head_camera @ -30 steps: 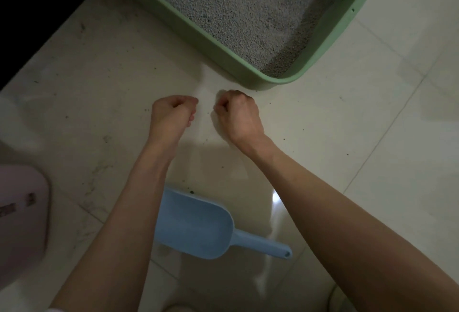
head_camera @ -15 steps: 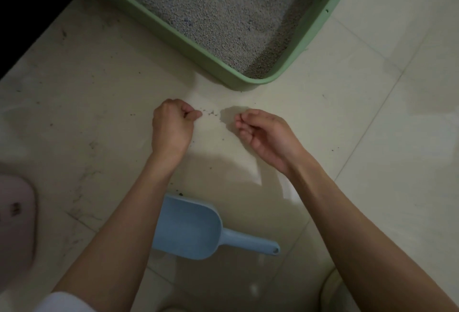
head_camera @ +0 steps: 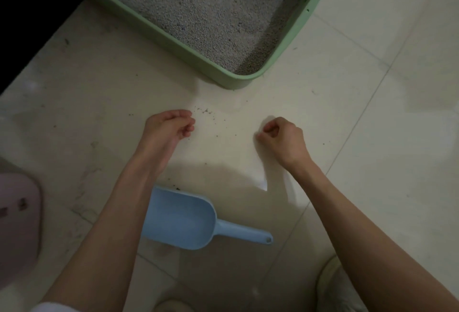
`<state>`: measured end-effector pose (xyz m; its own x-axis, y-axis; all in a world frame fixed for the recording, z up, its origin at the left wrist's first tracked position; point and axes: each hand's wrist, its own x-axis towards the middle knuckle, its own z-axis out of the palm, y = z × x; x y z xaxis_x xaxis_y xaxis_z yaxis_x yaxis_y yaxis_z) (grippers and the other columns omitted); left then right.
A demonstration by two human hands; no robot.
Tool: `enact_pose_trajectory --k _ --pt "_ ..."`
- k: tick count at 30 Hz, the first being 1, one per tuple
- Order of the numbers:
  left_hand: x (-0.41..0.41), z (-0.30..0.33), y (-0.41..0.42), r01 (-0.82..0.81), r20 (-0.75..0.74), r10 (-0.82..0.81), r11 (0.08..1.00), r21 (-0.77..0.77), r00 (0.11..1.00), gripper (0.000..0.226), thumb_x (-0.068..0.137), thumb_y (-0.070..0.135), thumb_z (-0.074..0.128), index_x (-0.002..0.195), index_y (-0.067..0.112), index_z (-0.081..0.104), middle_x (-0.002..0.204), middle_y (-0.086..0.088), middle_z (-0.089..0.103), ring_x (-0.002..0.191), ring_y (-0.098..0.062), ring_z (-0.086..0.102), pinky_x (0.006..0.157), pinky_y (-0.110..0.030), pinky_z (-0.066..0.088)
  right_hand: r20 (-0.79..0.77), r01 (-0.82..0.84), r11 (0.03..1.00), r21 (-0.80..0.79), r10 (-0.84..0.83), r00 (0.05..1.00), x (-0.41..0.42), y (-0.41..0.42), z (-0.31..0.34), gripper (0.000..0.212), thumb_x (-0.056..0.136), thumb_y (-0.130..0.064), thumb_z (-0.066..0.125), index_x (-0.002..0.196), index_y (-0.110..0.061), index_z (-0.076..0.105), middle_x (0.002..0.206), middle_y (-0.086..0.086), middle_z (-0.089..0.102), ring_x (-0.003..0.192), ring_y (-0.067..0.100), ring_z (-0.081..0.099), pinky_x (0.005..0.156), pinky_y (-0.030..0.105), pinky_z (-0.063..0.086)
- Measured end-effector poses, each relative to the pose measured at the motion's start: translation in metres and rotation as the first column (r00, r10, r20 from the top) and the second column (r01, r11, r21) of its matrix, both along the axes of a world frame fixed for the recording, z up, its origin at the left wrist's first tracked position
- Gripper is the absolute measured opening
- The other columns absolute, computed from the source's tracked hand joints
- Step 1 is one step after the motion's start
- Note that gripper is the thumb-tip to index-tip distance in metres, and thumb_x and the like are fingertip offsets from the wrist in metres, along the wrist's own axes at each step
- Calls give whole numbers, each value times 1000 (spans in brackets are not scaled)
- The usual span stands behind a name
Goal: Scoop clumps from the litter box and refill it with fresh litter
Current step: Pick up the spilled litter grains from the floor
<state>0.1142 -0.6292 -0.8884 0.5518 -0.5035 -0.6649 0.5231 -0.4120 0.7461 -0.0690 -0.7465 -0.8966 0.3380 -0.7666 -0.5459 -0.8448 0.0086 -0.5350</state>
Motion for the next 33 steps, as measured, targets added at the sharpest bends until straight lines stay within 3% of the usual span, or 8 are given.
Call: enact_pose_trajectory --k 7,10,15,19,22,25,30,33 --pt "-34 -14 -6 276 483 -447 881 386 753 11 80 18 71 78 14 61 67 10 53 61 1 48 57 -6 33 -40 -98 993 -61 96 995 0 0 -4 15 89 -15 56 91 -5 66 78 0 55 78 15 48 68 21 35" --pt "-41 -17 -13 311 528 -492 864 396 692 18 75 20 76 79 10 63 69 3 55 64 -10 50 63 -15 36 125 83 996 42 -88 988 -3 1 1 19 88 -13 55 70 -9 60 64 -1 50 64 14 46 60 24 37" --pt "-43 -22 -14 356 585 -604 795 492 540 12 77 15 73 83 6 69 89 -10 65 83 -23 59 77 -26 41 412 332 671 663 -697 587 -15 -4 14 21 88 8 48 73 -4 55 67 9 54 54 12 51 53 19 38" --pt "-44 -20 -15 403 585 -658 753 520 474 12 84 15 66 84 4 68 93 -12 64 86 -24 57 80 -29 41 418 243 827 507 -482 770 -6 3 14 23 88 4 48 70 -8 57 65 5 54 56 13 47 55 21 36" --pt "-38 -12 -13 331 508 -512 851 407 693 8 85 14 64 79 10 63 75 0 61 72 -12 54 69 -20 39 261 -10 986 166 -34 965 14 11 8 10 86 -12 60 78 -12 64 67 -4 55 66 12 51 64 22 39" --pt "-23 -1 -1 81 211 -104 990 114 972 12 82 0 61 75 9 59 68 -4 59 63 -12 55 61 -20 45 66 -230 973 -35 232 971 29 17 1 18 86 -21 61 98 -8 65 90 4 66 88 20 59 75 22 39" --pt "-4 5 20 -97 168 81 991 88 983 22 83 -6 48 72 7 61 56 0 63 56 -11 55 53 -16 44 -21 -286 954 -93 285 958 36 23 -4 18 88 -15 56 98 -3 64 102 16 67 97 31 60 81 32 45" --pt "-1 -5 17 -41 326 -32 975 216 945 11 85 7 57 79 9 67 65 -1 60 60 -10 52 60 -21 42 -56 -338 935 -110 334 941 36 26 -3 21 91 -16 51 97 -1 64 101 18 67 96 33 59 80 35 44"
